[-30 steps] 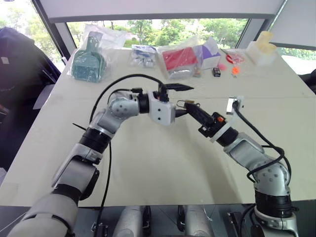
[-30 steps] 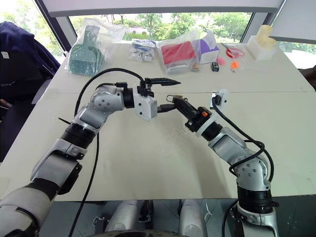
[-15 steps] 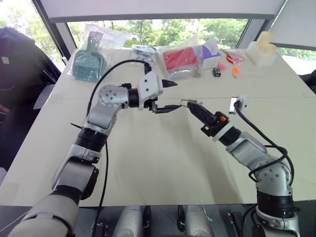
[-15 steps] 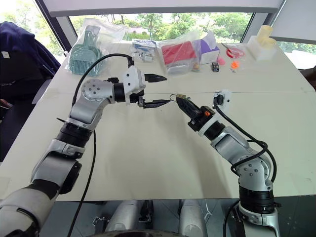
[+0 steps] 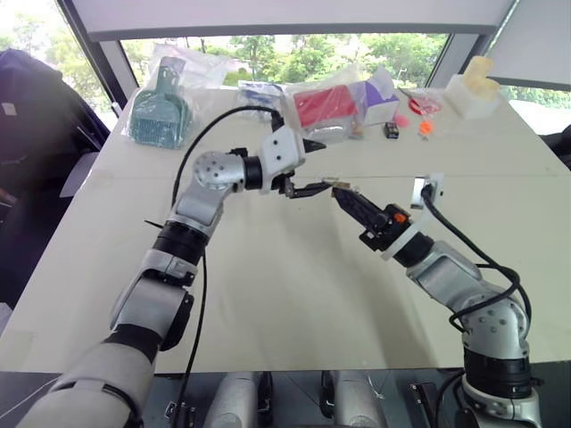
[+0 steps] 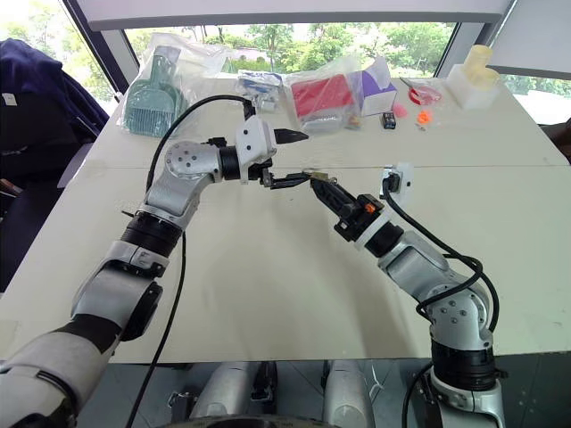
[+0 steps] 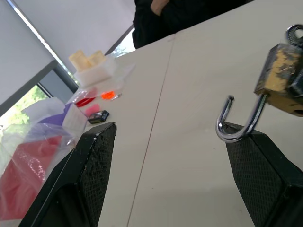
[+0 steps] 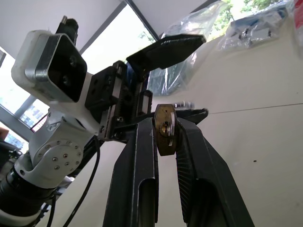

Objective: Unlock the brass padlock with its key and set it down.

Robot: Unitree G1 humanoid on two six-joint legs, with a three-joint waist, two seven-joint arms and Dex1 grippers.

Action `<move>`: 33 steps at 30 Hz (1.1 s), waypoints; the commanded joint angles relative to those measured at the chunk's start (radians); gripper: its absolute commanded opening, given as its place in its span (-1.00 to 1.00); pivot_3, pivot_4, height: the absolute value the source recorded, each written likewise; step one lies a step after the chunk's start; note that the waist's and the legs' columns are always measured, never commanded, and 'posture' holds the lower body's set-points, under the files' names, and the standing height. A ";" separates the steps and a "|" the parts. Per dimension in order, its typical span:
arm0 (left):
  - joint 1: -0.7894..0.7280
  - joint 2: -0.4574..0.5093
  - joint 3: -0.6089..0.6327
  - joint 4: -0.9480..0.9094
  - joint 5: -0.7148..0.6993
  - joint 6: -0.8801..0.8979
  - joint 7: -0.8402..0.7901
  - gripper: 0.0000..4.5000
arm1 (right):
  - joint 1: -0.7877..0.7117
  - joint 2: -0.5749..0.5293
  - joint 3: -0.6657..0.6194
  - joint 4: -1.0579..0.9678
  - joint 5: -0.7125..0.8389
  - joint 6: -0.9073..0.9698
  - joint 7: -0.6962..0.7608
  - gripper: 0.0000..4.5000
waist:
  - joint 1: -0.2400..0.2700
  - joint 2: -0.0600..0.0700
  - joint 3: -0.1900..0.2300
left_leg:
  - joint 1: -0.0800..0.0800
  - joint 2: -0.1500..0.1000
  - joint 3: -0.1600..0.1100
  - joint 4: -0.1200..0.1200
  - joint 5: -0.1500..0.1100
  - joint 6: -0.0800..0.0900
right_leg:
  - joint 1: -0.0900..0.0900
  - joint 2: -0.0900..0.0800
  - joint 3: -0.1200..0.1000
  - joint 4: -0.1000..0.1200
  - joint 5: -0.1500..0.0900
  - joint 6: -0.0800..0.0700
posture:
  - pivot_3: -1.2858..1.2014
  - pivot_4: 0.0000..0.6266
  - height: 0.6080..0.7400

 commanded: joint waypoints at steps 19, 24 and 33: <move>0.205 0.172 0.098 -0.383 -0.224 0.585 -0.166 0.63 | -0.021 -0.128 -0.055 0.124 0.151 0.202 -0.142 -0.94 | -0.010 0.000 0.000 | -0.001 0.001 0.000 0.000 0.002 -0.003 | -0.001 0.000 0.000 0.000 0.000 0.000 | 0.03 -0.52 0.93; 0.332 0.259 0.087 -0.642 -0.303 0.778 -0.176 0.63 | -0.084 -0.143 -0.055 0.288 0.142 0.264 -0.125 -0.94 | -0.005 0.000 0.000 | 0.000 0.000 0.000 0.000 0.004 -0.006 | -0.001 -0.001 0.000 0.000 -0.002 -0.003 | 0.03 -0.52 0.93; 0.381 0.262 0.091 -0.730 -0.337 0.844 -0.110 0.63 | -0.163 -0.152 -0.016 0.487 0.009 0.348 -0.007 -0.94 | -0.002 0.000 0.000 | 0.000 0.000 0.000 0.000 0.004 -0.006 | 0.000 0.000 0.000 0.000 -0.002 -0.003 | 0.03 -0.52 0.93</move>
